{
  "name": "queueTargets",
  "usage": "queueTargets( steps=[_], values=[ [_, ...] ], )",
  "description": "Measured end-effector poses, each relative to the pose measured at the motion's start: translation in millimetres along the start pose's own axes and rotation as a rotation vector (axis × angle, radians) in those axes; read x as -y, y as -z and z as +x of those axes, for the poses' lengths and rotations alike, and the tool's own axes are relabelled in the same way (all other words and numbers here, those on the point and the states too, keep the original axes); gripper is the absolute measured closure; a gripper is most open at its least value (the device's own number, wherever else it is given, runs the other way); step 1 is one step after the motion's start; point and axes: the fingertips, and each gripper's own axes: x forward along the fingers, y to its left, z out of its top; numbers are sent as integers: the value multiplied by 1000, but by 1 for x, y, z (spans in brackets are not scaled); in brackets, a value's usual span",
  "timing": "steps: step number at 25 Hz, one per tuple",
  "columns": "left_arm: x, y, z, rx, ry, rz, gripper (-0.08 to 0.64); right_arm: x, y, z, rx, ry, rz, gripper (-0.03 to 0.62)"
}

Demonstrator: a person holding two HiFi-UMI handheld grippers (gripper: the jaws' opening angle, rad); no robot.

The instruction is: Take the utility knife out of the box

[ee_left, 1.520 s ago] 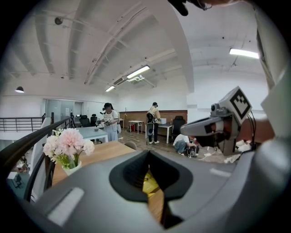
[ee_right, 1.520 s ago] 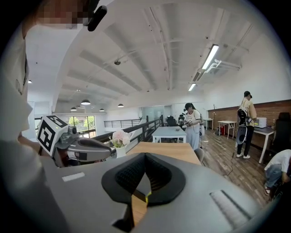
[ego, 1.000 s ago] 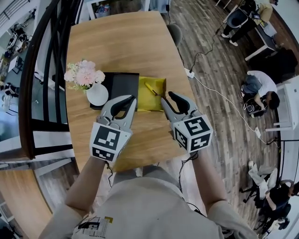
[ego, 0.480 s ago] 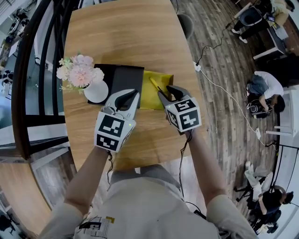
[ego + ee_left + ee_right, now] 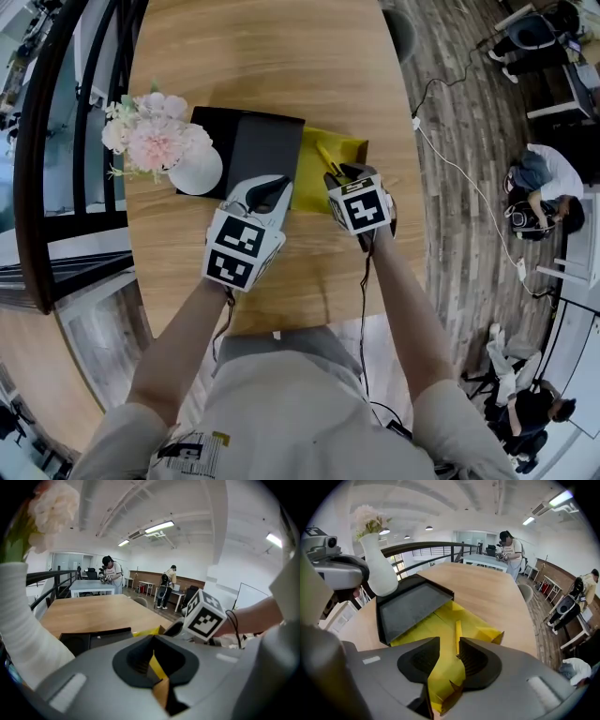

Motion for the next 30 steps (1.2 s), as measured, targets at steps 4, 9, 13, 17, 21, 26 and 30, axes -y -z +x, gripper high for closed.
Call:
queueTargets(
  steps=[4, 9, 13, 17, 21, 26, 30],
  values=[
    [-10, 6, 6, 18, -24, -15, 558, 4, 11, 30, -64, 3, -9, 465],
    [-17, 16, 9, -3, -36, -14, 558, 10, 10, 50, -115, 61, -64, 468],
    [-17, 21, 8, -9, -40, -23, 558, 13, 16, 57, -190, 89, -102, 480],
    [-16, 25, 8, -12, -37, -28, 558, 12, 22, 62, -271, 91, -148, 484],
    [-11, 29, 7, -20, -25, -34, 558, 13, 27, 63, -316, 111, -201, 537],
    [-9, 32, 3, -25, -21, -32, 558, 9, 24, 60, -275, 112, -241, 539],
    [-4, 27, -4, -21, -23, -20, 558, 6, 20, 45, -200, 90, -163, 540]
  ],
)
